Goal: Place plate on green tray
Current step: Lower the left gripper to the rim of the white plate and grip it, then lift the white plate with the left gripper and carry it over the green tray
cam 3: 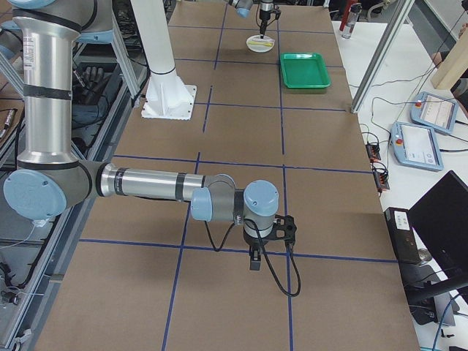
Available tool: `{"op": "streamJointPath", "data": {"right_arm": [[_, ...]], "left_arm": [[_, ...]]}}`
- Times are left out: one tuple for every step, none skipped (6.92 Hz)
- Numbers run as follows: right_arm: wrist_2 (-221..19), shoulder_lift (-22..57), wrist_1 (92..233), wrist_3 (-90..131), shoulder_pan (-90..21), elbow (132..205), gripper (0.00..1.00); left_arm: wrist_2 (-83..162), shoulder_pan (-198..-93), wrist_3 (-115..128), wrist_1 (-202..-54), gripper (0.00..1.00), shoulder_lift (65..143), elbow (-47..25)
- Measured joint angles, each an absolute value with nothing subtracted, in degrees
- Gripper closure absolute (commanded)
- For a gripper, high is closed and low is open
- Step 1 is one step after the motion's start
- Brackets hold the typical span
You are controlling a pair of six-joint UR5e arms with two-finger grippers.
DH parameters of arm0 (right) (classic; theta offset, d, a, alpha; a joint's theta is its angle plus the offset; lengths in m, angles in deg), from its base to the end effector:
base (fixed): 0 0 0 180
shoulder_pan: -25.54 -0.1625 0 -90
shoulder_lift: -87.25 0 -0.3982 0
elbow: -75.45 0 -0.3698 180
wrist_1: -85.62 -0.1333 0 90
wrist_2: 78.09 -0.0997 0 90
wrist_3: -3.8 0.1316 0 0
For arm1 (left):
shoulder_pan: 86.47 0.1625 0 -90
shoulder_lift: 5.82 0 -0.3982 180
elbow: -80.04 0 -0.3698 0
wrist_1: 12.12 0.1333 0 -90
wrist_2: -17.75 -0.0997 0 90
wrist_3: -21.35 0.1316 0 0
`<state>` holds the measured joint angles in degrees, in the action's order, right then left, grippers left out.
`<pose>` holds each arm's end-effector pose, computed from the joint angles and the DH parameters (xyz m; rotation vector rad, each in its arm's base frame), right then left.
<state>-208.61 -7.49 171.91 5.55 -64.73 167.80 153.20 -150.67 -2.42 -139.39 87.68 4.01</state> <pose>0.0499 -0.4383 0.6725 0.0129 -0.7074 0.0256 0.1901 -0.4841 0.6646 0.0757 0.8929 0.2185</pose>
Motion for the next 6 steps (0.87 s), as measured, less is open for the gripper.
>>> {"op": "streamJointPath", "data": {"right_arm": [[-208.6, -7.5, 171.9, 5.6, -64.7, 167.8, 0.00], [-208.6, -7.5, 171.9, 5.6, -64.7, 167.8, 0.00], [-208.6, -7.5, 171.9, 5.6, -64.7, 167.8, 0.00], [-208.6, -7.5, 171.9, 5.6, -64.7, 167.8, 0.00], [-208.6, -7.5, 171.9, 5.6, -64.7, 167.8, 0.00], [-208.6, -7.5, 171.9, 5.6, -64.7, 167.8, 0.00]], "left_arm": [[153.4, -150.6, -2.2, -139.4, 1.00, 87.5, 4.0], [153.7, -150.7, -1.9, -139.5, 1.00, 87.2, 3.9], [155.8, -150.8, -1.6, -139.4, 1.00, 86.8, 3.8], [160.4, -151.9, -1.5, -139.3, 1.00, 86.4, 3.7], [165.4, -154.1, -1.4, -139.0, 1.00, 86.2, 3.6], [169.3, -156.0, -1.4, -138.4, 1.00, 86.1, 3.5]]}}
